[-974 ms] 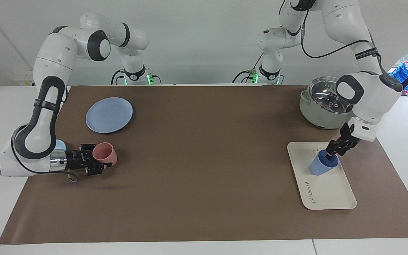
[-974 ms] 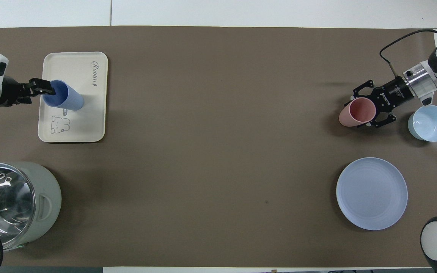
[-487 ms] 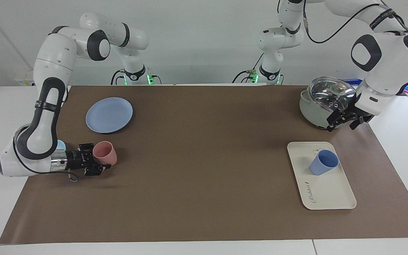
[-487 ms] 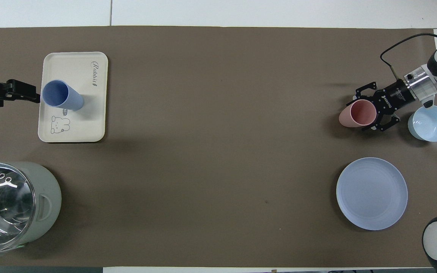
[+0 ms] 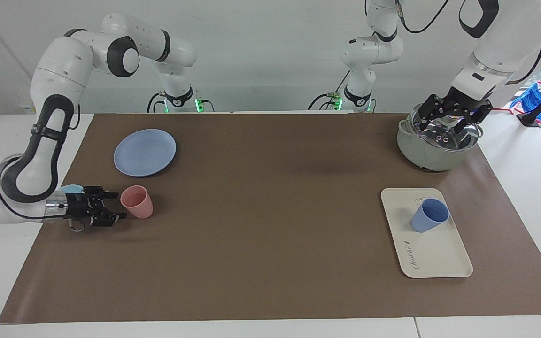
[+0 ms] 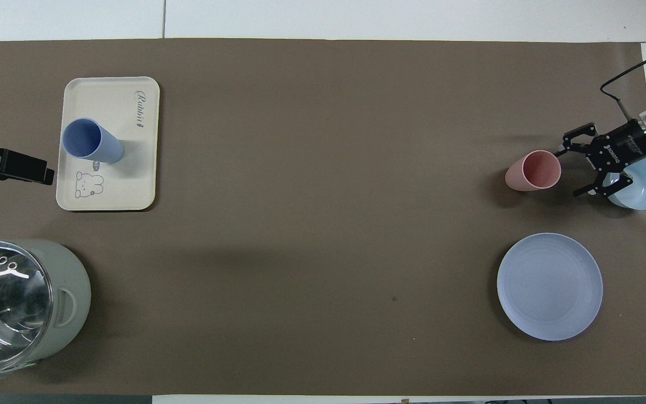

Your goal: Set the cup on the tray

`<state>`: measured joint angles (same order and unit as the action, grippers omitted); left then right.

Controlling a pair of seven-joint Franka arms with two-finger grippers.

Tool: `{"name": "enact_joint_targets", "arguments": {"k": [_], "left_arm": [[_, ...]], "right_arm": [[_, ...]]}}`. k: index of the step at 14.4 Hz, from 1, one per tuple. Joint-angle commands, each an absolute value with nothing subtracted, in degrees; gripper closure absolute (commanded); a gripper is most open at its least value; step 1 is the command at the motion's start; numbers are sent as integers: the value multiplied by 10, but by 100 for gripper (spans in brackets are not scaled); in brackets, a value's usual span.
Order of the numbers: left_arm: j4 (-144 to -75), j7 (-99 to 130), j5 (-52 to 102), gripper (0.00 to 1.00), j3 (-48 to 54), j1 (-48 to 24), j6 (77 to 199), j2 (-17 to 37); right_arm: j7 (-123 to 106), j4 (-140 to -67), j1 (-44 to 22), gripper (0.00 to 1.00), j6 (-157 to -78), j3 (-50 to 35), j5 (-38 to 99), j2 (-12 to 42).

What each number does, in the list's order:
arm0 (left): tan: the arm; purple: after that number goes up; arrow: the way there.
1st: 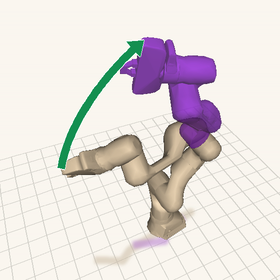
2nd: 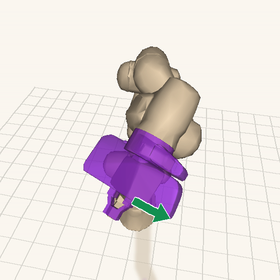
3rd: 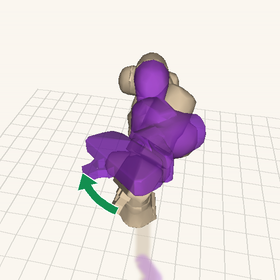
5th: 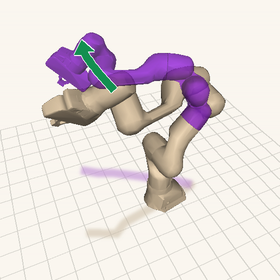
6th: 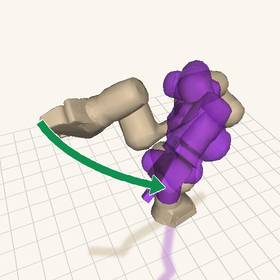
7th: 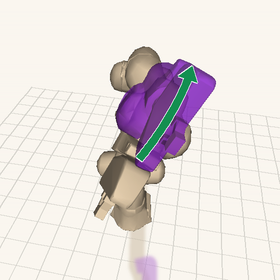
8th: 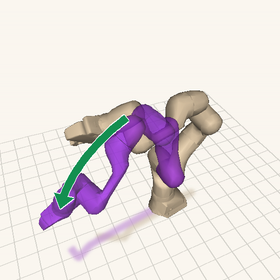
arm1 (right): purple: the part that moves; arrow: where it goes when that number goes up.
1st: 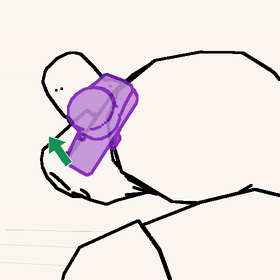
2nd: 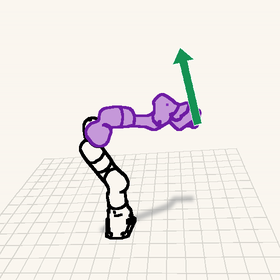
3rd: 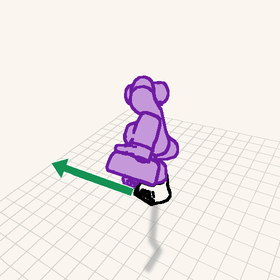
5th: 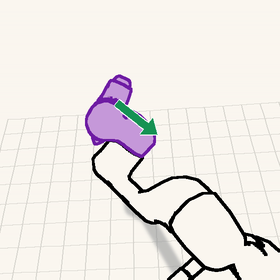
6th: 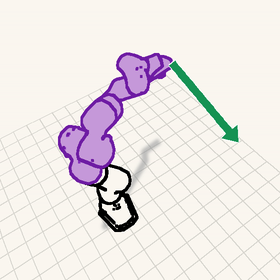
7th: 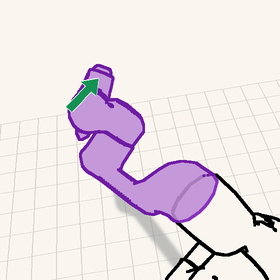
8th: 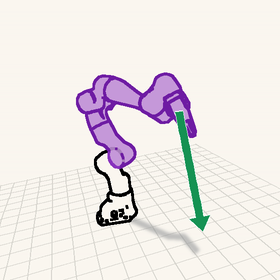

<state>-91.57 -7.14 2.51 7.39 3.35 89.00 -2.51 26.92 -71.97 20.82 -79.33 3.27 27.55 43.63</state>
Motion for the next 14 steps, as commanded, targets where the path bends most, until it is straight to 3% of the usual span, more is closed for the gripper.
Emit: {"name": "enact_joint_targets", "arguments": {"k": [1, 5, 7, 8, 14], "left_arm": [[-931, -74, 15, 0, 87, 37, 882, -34], [-925, -76, 16, 0, 85, 45, 874, -33], [-932, -75, 16, 0, 82, 47, 875, -35], [-946, -78, 15, 0, 79, 58, 879, -44], [-978, -87, 14, 0, 79, 63, 903, -58]], "right_arm": [[242, -705, 215, 0, -782, 22, 231, 401], [165, -688, 204, 0, -775, 19, 186, 360], [136, -688, 169, 0, -783, 18, 145, 317], [119, -691, 111, 0, -787, 15, 75, 242], [111, -716, 81, 0, -766, 10, 62, 162]]}}
